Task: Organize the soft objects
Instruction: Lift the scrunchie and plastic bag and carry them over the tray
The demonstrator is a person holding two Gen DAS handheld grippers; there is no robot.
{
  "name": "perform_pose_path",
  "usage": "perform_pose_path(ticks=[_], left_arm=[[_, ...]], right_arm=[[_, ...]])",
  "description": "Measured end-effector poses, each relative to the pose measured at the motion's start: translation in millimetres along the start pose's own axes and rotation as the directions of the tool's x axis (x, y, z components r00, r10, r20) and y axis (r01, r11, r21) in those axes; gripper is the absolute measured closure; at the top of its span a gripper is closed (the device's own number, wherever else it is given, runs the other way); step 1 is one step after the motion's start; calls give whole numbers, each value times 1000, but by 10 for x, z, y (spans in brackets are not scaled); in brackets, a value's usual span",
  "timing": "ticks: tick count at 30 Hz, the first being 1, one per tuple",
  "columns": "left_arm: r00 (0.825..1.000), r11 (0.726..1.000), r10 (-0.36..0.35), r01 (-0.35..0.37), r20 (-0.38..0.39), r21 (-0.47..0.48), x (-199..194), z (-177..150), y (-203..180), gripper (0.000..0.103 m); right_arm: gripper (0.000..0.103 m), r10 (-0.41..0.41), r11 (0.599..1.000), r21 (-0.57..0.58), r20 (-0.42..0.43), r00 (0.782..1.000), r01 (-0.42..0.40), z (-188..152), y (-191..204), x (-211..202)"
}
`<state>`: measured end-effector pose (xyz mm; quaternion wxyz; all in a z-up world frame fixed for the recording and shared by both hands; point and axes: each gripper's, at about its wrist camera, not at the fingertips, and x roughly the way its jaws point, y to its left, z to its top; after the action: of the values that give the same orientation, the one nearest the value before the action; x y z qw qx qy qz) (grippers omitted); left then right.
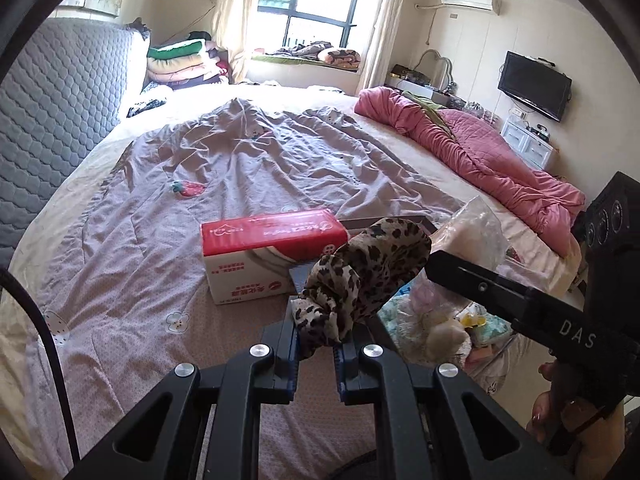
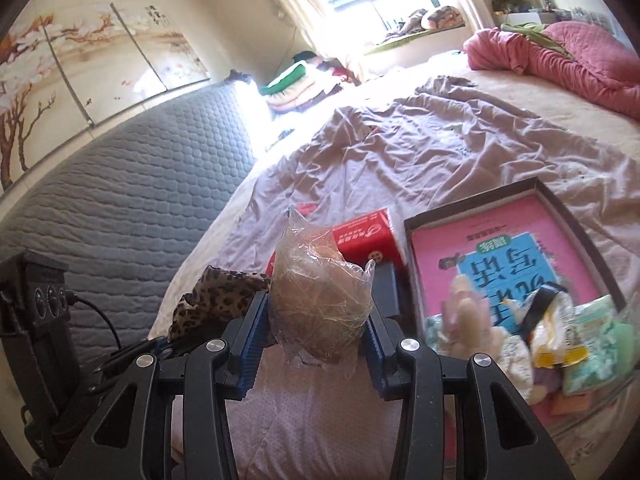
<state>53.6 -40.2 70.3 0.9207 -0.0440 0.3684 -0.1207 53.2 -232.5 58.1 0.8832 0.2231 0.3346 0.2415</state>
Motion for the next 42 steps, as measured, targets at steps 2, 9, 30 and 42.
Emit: perform_pose_path(ticks=[2, 9, 30, 42], left_arm=[[1000, 1000, -16, 16, -4, 13, -25, 32, -141, 89], [997, 996, -68, 69, -20, 52, 16, 92, -534, 89], [959, 980, -121, 155, -255, 120, 1094, 33, -1442, 89], [950, 984, -89, 130, -300, 120, 1426, 37, -1452, 89]], right_arm=[[58, -4, 1000, -4, 5, 1000, 4, 51, -59, -134], [58, -68, 997, -30, 13, 998, 68, 152, -462, -616], [58, -246, 964, 83, -82, 966, 253, -23, -1565, -786], [57, -248, 965, 48, -158, 956, 259, -167, -1613, -448]])
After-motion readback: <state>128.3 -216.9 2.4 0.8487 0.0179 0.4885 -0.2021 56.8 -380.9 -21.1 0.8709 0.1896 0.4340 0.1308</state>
